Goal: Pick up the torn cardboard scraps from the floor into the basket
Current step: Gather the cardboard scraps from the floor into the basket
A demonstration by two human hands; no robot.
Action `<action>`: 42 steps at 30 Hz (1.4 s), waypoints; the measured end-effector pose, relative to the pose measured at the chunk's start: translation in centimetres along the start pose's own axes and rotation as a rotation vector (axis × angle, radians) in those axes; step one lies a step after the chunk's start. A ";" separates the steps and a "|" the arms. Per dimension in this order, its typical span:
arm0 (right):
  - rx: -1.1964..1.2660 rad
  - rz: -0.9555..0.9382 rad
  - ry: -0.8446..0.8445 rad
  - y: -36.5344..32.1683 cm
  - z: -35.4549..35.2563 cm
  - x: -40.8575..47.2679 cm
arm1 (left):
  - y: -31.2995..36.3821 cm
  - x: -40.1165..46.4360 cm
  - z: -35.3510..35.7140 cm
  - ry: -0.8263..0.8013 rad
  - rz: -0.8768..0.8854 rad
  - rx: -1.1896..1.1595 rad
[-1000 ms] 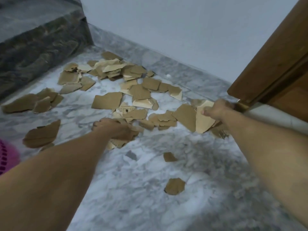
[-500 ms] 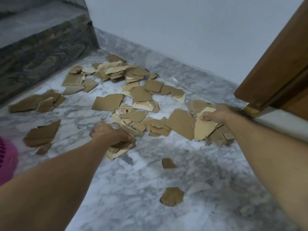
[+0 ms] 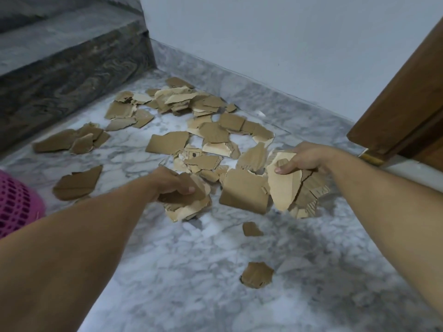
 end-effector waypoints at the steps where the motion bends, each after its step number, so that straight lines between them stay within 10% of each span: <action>1: 0.005 0.004 0.000 -0.2 0.0 0.1 | 0.7 0.0 0.2 -0.029 0.030 -0.010; 14: -0.019 0.072 0.083 1.8 -0.8 2.9 | 9.6 2.4 8.8 -0.224 0.553 0.492; 22: 0.331 0.087 -0.083 3.8 1.0 2.5 | 9.1 3.2 12.6 -0.278 0.519 0.807; 42: 0.210 -0.008 -0.017 1.1 0.0 -4.3 | 8.5 -1.8 5.3 -0.242 0.316 0.366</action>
Point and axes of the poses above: each hand's wrist, its own x-axis towards the middle knuckle, its own z-axis out of the palm, y = z × x, the point moved 8 cm from there along x, towards the middle knuckle, and after that the axes turned 15 degrees about z, right-handed, at the moved point
